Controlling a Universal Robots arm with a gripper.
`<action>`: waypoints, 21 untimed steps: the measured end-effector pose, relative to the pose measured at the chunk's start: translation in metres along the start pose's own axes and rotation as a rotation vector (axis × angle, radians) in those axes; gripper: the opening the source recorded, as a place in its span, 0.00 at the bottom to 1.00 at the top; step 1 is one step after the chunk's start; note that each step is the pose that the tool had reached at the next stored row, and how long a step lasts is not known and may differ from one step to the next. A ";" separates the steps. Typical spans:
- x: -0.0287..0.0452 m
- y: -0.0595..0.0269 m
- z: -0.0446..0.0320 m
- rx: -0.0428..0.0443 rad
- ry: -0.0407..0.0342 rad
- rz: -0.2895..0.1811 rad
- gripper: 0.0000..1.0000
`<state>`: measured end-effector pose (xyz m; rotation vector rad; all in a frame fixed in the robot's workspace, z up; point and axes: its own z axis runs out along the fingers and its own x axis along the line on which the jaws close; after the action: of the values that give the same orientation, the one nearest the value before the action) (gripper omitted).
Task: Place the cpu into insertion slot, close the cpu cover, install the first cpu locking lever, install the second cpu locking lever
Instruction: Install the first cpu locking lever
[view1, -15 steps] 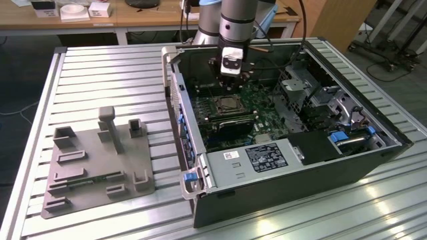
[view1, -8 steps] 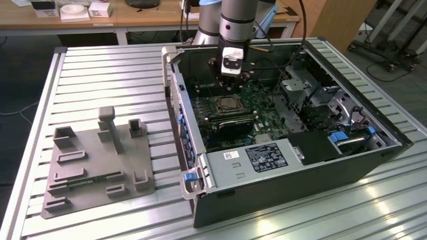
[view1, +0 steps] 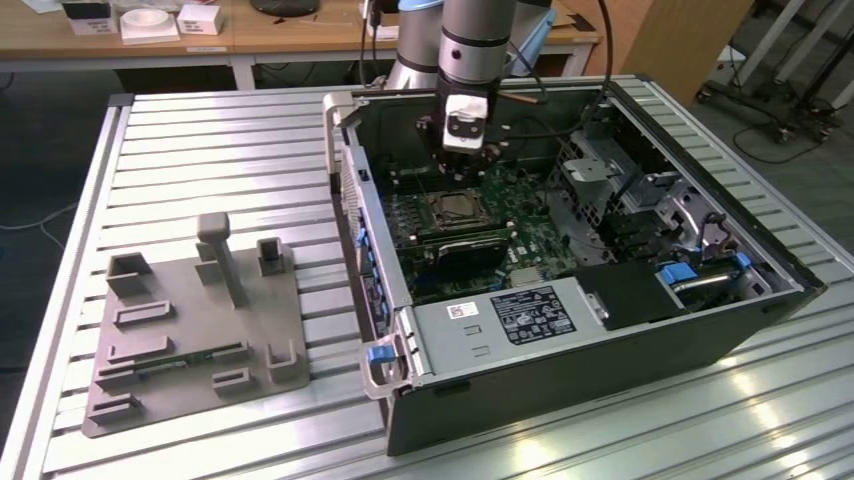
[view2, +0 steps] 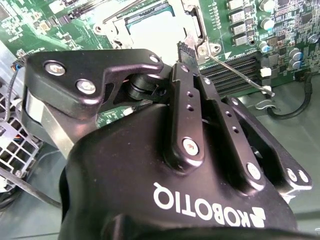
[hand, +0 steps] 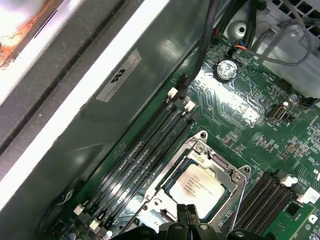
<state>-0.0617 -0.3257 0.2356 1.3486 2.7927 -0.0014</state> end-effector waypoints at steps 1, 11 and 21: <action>0.0000 0.0000 0.0000 -0.0003 0.0002 -0.010 0.10; 0.0010 -0.0014 -0.0001 -0.0041 0.0018 -0.108 0.10; 0.0073 -0.0092 -0.0004 -0.0042 0.0017 -0.110 0.10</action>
<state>-0.0735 -0.3256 0.2355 1.1935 2.8622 0.0023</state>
